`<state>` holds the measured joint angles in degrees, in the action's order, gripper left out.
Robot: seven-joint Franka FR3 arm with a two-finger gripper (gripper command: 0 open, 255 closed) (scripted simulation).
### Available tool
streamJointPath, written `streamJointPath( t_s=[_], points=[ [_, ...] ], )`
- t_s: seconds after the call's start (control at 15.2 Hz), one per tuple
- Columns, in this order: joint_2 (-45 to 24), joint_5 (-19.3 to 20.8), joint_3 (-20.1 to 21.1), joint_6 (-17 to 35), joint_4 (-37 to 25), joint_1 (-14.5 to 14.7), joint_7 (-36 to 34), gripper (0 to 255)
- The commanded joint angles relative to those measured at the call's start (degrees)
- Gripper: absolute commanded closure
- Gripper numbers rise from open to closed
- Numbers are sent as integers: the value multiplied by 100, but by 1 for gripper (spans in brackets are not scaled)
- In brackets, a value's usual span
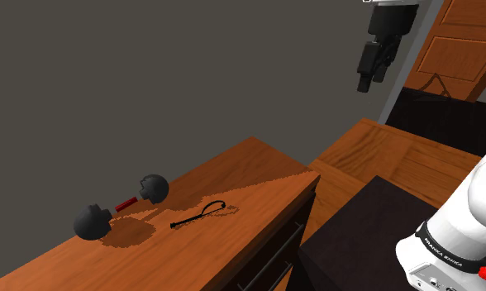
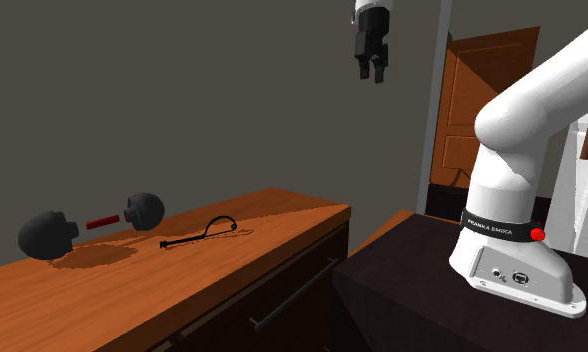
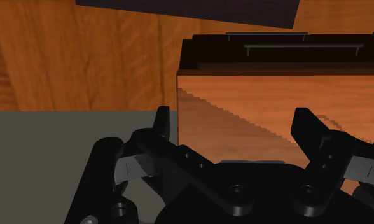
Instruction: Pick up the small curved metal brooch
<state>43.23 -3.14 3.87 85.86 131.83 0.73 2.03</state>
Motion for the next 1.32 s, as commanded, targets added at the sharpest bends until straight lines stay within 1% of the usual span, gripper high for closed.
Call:
streamJointPath(
  t_s=[0.0,0.26,0.59,0.92,1.25],
  points=[
    [0,0,0,0,0,0,0,0],
    [-517,-79,64,758,178,229,400,0],
    [-1264,-182,174,1653,245,508,893,0],
    [-2087,-274,319,2465,154,773,1375,0],
    [-2949,-333,497,3176,-77,1018,1833,0]
  ],
)
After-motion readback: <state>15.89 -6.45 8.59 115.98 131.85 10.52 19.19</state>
